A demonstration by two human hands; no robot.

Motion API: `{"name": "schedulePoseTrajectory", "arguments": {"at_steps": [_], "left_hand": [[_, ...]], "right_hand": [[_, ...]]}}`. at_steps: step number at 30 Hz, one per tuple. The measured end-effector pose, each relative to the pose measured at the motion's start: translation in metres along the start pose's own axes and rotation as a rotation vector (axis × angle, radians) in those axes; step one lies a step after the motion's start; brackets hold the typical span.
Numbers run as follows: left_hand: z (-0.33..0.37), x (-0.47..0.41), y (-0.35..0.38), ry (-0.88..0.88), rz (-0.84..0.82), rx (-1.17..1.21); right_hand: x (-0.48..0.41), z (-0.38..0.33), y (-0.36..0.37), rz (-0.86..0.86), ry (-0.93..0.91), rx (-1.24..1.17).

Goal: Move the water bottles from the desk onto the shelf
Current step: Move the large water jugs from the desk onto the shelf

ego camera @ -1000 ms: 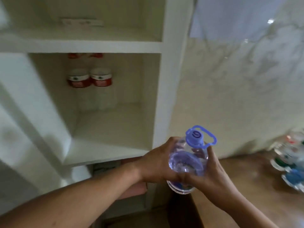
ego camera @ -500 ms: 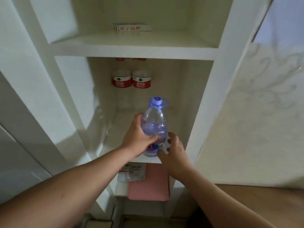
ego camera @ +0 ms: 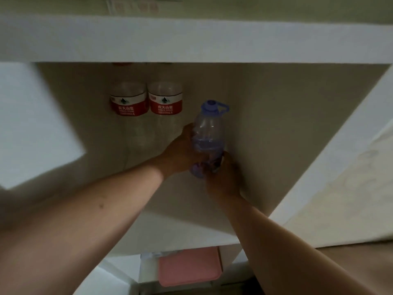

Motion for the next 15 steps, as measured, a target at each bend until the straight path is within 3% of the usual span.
{"name": "schedulePoseTrajectory", "arguments": {"at_steps": [3,6,11,15], "left_hand": [[-0.004,-0.004,-0.006,-0.007,0.168,-0.12],[-0.02,0.002,0.002,0.002,0.307,-0.052],[-0.049,-0.006,0.009,-0.044,0.283,0.124],[-0.05,-0.017,0.013,-0.094,0.131,0.151]], "right_hand": [[-0.019,-0.003,0.01,-0.011,0.028,-0.009],[-0.034,-0.003,0.019,-0.041,0.05,-0.013],[-0.059,-0.006,0.027,-0.062,0.118,-0.057],[-0.083,-0.012,0.035,-0.1,0.122,-0.071]]}}
Point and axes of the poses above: each hand's wrist, its own x-axis away from the middle knuckle, its own y-axis out of the palm, z = x × y, the point moved 4 cm from there along -x, towards the middle knuckle, and after that the axes turned 9 degrees about -z, right-handed, at the moved point
